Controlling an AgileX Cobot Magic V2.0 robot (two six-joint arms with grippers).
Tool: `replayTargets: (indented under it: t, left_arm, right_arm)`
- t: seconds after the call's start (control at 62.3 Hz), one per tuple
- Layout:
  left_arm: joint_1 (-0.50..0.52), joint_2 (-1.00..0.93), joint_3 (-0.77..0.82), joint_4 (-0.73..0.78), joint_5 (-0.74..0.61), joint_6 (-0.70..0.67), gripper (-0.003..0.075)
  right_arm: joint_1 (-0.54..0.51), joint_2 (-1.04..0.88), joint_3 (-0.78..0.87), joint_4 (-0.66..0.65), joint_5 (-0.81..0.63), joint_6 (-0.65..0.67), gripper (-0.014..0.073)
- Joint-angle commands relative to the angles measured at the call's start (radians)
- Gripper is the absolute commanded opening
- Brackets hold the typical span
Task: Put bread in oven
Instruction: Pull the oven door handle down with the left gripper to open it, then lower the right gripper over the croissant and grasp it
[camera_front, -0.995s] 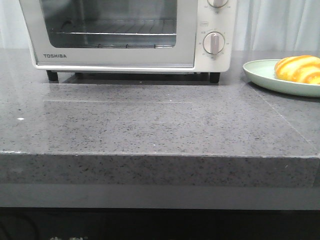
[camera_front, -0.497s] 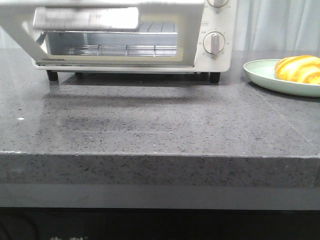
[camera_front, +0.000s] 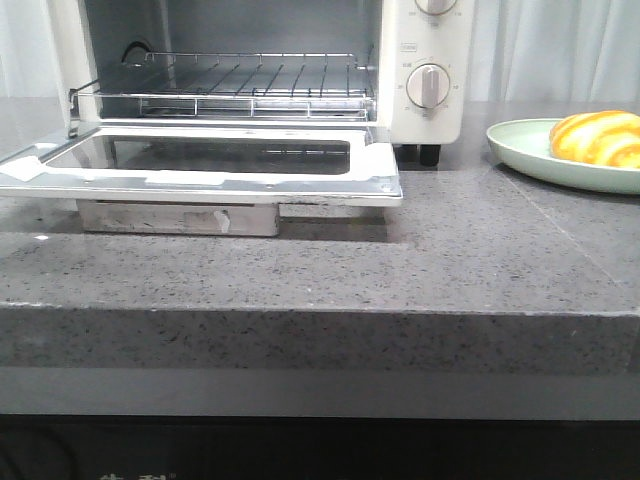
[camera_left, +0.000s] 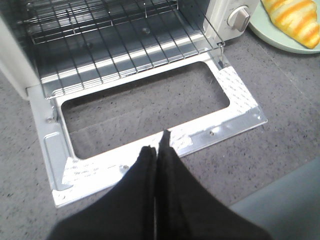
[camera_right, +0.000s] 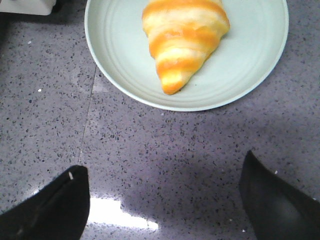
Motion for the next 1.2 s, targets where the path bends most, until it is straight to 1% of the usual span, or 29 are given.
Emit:
replayTargets:
  t: [0.0,0.241,0.465,0.626,0.898,1.187]
  left_arm:
    - [0.002,-0.065,0.005,-0.001,-0.056,-0.011,-0.0018]
    - [0.002,-0.127,0.023,-0.001,-0.056,-0.011,-0.0018]
    - [0.002,-0.127,0.023,-0.001,-0.056,-0.011,-0.0018]
    - [0.002,-0.127,0.023,-0.001,-0.056,-0.011,-0.0018]
    - [0.002,-0.127,0.023,-0.001,-0.056,-0.011,-0.0018]
    - [0.002,-0.127,0.023,-0.001,-0.056,-0.011,-0.0018]
  right_arm:
    - [-0.003,0.023,-0.053,0.005,-0.058,-0.001,0.062]
    - [-0.003,0.172,-0.175,0.005,-0.024,0.007,0.062]
    - [-0.003,0.327,-0.271,0.002,-0.023,0.006,0.062]
    - [-0.003,0.422,-0.333,-0.026,-0.021,0.006,0.062]
    - [-0.003,0.54,-0.405,-0.036,-0.025,0.006,0.062]
    - [-0.003,0.605,-0.415,-0.036,-0.016,0.006,0.0614]
